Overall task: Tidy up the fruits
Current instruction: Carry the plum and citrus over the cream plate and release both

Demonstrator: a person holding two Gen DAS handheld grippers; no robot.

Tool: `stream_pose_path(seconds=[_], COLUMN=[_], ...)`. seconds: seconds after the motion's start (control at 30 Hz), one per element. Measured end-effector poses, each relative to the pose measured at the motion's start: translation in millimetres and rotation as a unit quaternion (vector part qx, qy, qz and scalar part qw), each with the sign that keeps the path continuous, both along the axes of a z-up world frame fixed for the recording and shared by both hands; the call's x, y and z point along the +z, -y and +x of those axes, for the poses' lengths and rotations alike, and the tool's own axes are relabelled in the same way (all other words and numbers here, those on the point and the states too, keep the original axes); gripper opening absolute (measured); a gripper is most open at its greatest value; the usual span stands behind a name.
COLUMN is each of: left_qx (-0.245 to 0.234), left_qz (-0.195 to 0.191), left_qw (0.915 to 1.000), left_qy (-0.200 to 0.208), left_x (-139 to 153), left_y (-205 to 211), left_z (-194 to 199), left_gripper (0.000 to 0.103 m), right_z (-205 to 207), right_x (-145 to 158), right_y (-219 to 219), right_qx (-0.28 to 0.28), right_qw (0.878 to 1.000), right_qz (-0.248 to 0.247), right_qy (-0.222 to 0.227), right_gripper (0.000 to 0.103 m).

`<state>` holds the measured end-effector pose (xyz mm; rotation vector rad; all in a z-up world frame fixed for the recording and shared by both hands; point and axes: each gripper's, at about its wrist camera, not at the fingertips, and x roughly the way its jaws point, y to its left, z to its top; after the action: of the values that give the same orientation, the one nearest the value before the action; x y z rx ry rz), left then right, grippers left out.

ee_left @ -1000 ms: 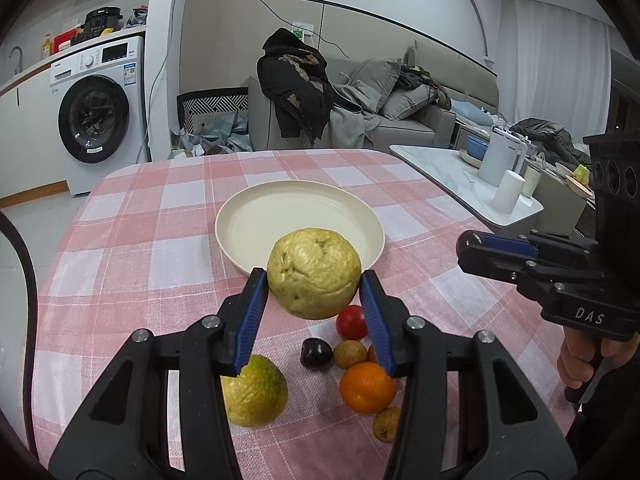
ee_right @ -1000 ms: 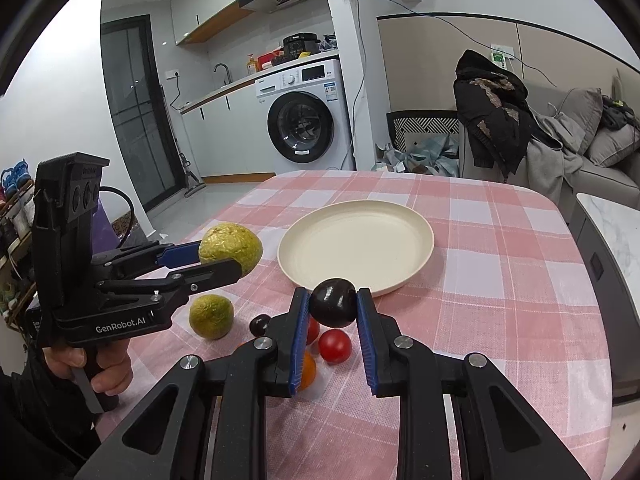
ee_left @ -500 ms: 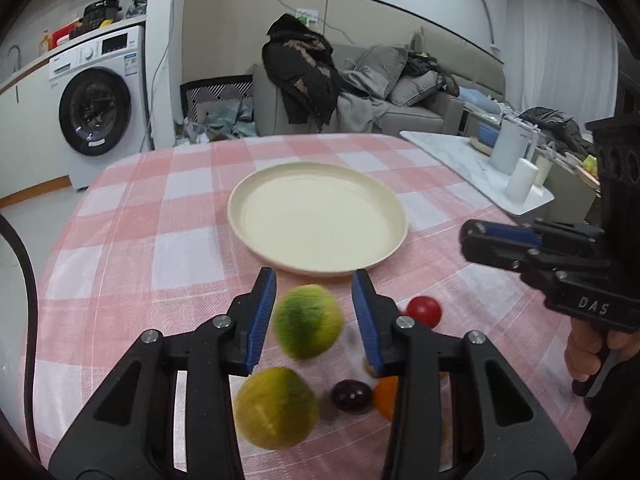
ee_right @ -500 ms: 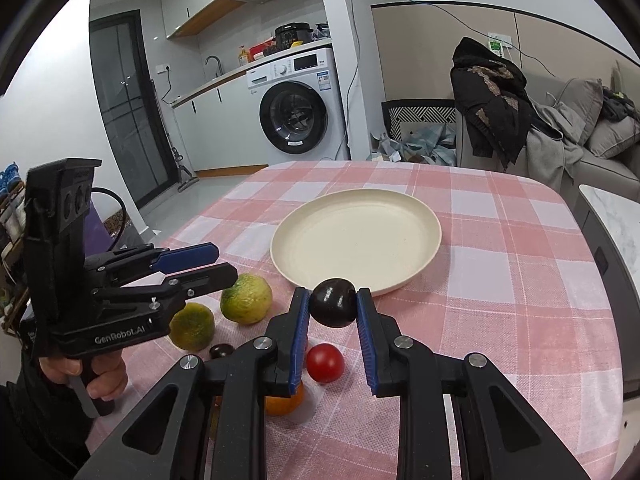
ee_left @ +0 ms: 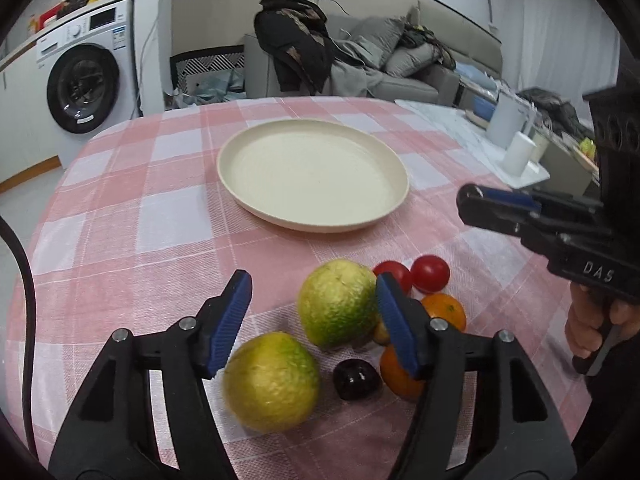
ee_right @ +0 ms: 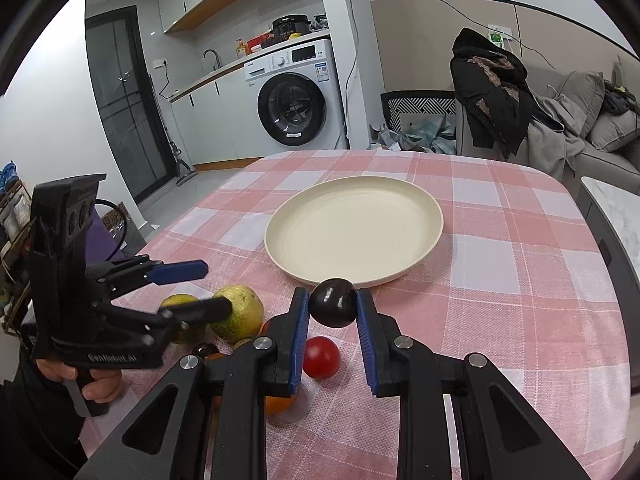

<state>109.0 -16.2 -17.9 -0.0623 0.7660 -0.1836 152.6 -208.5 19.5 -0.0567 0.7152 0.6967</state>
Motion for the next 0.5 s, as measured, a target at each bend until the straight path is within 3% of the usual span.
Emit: stream_pose_path(seconds=[0.13, 0.17, 0.2, 0.5], left_qx=[-0.013, -0.018, -0.025, -0.011], left_qz=[0.008, 0.011, 0.011, -0.01], left_qw=[0.9996, 0.9995, 0.9994, 0.9998], left_qy=[-0.025, -0.024, -0.022, 0.01], left_x=[-9.0, -9.8, -9.2, 8.3], left_y=[12.5, 15.2, 17.6, 13.0], left_z=[10.1, 11.0, 11.3, 17.0], left_gripper=[0.06, 0.048, 0.045, 0.044], right_z=[1.3, 1.3, 2.2, 17.1], right_x=[-1.5, -1.8, -2.2, -5.4], right_y=[-1.4, -1.7, -1.9, -5.4], right_qx=[0.002, 0.003, 0.003, -0.003], right_qw=[1.0, 1.0, 1.0, 1.0], right_qz=[-0.002, -0.003, -0.003, 0.0], right_qy=[-0.002, -0.003, -0.003, -0.013], right_gripper=[0.024, 0.024, 0.024, 0.024])
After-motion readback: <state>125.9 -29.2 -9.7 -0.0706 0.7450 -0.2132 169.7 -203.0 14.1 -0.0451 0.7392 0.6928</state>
